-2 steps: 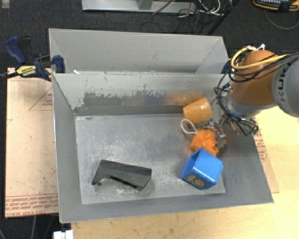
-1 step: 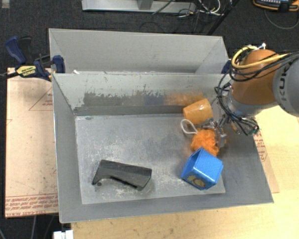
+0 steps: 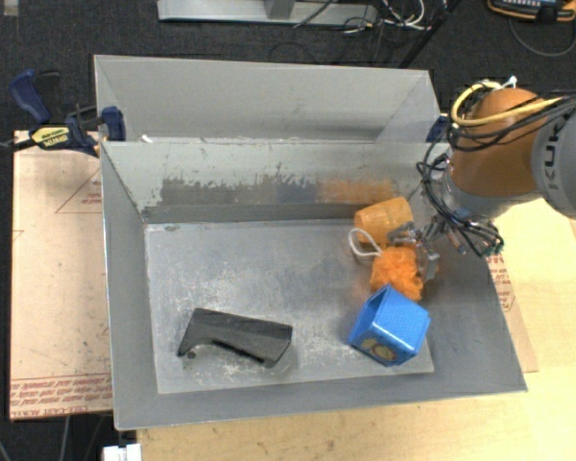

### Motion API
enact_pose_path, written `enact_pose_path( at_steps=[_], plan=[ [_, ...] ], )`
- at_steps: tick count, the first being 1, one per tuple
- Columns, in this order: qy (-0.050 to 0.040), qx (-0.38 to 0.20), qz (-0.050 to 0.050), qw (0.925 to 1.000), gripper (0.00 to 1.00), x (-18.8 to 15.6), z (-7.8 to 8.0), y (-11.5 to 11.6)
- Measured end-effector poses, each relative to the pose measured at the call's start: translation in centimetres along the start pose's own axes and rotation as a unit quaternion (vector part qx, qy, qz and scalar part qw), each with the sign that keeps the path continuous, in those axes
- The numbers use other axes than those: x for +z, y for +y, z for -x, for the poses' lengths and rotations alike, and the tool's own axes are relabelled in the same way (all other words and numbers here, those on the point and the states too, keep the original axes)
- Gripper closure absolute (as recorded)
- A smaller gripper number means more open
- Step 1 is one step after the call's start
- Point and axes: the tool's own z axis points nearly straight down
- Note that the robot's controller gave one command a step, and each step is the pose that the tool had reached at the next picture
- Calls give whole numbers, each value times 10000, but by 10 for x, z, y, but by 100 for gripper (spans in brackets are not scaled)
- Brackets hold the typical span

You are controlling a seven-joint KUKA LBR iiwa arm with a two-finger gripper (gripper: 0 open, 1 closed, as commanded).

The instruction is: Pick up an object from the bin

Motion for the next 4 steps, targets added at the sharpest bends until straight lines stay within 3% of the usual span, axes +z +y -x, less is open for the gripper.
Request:
enact_pose_path(
  at_steps=[4],
  plan=[
    [-5, -1, 4, 10000, 100, -28, 1, 1]
  ],
)
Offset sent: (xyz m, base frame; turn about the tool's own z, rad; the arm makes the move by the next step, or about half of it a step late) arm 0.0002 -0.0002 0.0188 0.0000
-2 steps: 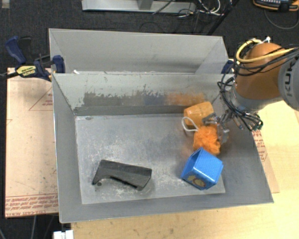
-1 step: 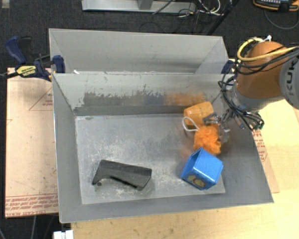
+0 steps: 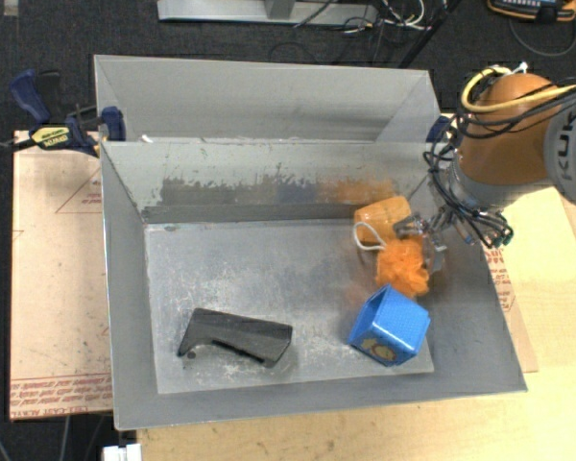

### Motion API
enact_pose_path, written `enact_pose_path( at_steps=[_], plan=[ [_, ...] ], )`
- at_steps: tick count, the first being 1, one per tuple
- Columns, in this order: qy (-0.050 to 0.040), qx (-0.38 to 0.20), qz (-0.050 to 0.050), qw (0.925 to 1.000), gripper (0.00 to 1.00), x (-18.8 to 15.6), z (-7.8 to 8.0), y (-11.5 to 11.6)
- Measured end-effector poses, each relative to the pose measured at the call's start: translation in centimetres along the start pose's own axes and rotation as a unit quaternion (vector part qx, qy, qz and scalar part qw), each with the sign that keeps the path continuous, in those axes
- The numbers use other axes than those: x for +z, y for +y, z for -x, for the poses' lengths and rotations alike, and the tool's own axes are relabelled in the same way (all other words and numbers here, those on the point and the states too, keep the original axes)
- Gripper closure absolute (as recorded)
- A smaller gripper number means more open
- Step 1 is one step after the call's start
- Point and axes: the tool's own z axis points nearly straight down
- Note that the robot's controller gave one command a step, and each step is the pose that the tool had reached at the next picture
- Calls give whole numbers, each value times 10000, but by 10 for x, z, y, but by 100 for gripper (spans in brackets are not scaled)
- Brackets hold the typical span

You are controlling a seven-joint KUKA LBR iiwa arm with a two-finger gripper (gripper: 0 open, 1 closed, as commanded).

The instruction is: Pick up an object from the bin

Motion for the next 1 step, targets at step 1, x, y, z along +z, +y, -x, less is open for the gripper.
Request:
enact_pose_path(
  at_steps=[1],
  plan=[
    [-8, 1, -7, 10000, 100, -12, 1, 0]
  ],
)
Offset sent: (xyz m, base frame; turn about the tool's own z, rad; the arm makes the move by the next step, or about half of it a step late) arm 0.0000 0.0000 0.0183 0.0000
